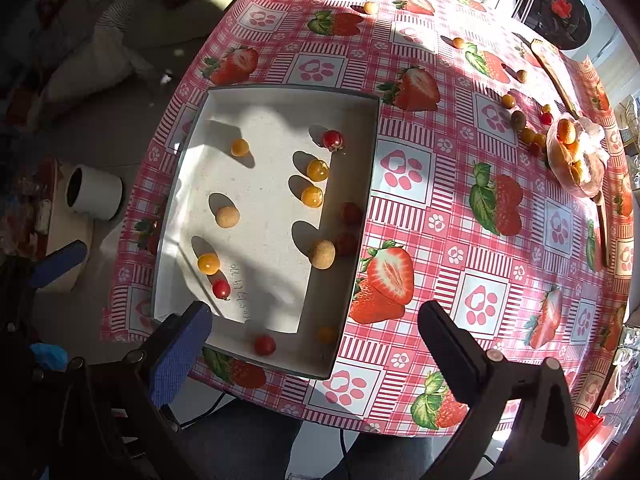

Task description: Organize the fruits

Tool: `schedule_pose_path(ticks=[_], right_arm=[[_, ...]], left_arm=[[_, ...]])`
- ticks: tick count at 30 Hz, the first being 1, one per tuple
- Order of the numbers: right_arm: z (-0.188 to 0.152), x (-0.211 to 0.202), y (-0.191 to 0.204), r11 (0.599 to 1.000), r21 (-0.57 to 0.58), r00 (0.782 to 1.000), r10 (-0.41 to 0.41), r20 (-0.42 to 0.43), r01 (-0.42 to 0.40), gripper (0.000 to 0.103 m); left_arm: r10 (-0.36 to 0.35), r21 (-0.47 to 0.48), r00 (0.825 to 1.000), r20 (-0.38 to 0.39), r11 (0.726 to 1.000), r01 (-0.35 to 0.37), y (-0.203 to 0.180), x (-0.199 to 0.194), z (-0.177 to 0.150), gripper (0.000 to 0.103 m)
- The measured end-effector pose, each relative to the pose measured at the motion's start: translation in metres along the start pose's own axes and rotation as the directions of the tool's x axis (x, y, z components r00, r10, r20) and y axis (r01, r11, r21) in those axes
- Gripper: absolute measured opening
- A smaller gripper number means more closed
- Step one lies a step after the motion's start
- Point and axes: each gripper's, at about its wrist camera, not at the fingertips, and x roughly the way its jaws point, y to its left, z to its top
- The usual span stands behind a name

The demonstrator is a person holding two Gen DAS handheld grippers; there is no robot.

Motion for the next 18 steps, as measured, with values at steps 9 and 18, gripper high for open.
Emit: schedule_pose_path(ticks=[9,18], right_arm=[[0.0003,-0.0004,-0.0006,1.0,0.0,1.0,0.001,-0.001,-0.001,0.103],[0.0,-0.0001,-0.0014,1.0,-0.002,1.0,0.001,-0.002,-0.001,0.103]], left_arm=[[-0.002,0.004,1.0,-0.002,1.0,0.002,-0.0007,0.0004,0.0002,0.103],[-0.012,0.017,1.0,-0.007,1.0,0.013,-0.0045,0.0007,-0.0001,0.103]])
